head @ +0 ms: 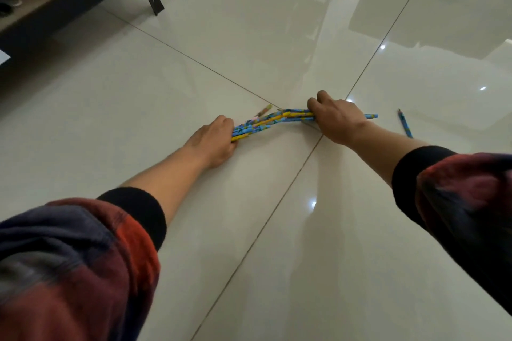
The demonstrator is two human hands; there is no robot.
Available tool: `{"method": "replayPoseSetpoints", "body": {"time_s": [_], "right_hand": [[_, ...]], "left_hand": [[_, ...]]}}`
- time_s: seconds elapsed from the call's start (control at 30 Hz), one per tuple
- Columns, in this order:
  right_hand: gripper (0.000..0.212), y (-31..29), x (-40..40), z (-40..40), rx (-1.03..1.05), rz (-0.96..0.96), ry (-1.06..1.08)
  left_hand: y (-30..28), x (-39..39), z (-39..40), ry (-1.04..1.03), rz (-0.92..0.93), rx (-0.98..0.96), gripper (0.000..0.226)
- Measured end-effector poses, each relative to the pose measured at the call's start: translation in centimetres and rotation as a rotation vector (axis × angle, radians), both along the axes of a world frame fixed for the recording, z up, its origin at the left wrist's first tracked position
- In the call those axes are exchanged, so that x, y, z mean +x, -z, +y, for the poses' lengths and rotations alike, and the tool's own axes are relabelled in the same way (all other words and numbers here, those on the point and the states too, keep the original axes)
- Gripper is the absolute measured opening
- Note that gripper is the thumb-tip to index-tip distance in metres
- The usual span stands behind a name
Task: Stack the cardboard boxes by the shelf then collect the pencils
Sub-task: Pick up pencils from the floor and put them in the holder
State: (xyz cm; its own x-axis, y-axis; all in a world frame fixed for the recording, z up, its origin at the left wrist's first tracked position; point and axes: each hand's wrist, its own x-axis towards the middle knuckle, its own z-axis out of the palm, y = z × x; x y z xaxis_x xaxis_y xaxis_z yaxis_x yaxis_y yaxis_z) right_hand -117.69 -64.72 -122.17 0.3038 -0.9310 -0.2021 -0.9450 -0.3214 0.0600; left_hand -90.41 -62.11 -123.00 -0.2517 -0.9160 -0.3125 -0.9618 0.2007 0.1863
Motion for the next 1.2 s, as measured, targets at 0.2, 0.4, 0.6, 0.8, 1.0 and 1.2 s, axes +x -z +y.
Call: {"method": "replayPoseSetpoints", "body": {"time_s": [0.2,0.4,0.6,0.8,1.0,1.2], "right_hand": [[0.017,-1.5,0.9,1.3,0.006,0.004,0.028],[0.006,-4.3,4.9,2.3,0.161,-0.314,0.257],[0.008,-6.8,10.5,3.7,0.412,-1.035,0.648],[0.04,-9.3,14.7,5.9,0.734,-1.325,0.746],[0.052,-9.5,16.5,6.2,0.874,-1.461,0.66],[0.053,-9.6,18.8,7.2,0.922,-1.498,0.628]], "left_hand": [[-1.9,3.1,1.5,-0.353,0.194,0.039,0.019],[-4.8,2.5,1.9,-0.603,0.58,0.191,0.008],[-8.1,1.2,3.5,-0.742,0.976,0.286,0.017],[-9.4,1.5,6.3,-0.601,1.011,0.351,0.038],[-10.8,2.3,7.8,-0.583,0.992,0.297,0.031],[-11.2,4.0,8.6,-0.582,1.012,0.322,0.017]]}}
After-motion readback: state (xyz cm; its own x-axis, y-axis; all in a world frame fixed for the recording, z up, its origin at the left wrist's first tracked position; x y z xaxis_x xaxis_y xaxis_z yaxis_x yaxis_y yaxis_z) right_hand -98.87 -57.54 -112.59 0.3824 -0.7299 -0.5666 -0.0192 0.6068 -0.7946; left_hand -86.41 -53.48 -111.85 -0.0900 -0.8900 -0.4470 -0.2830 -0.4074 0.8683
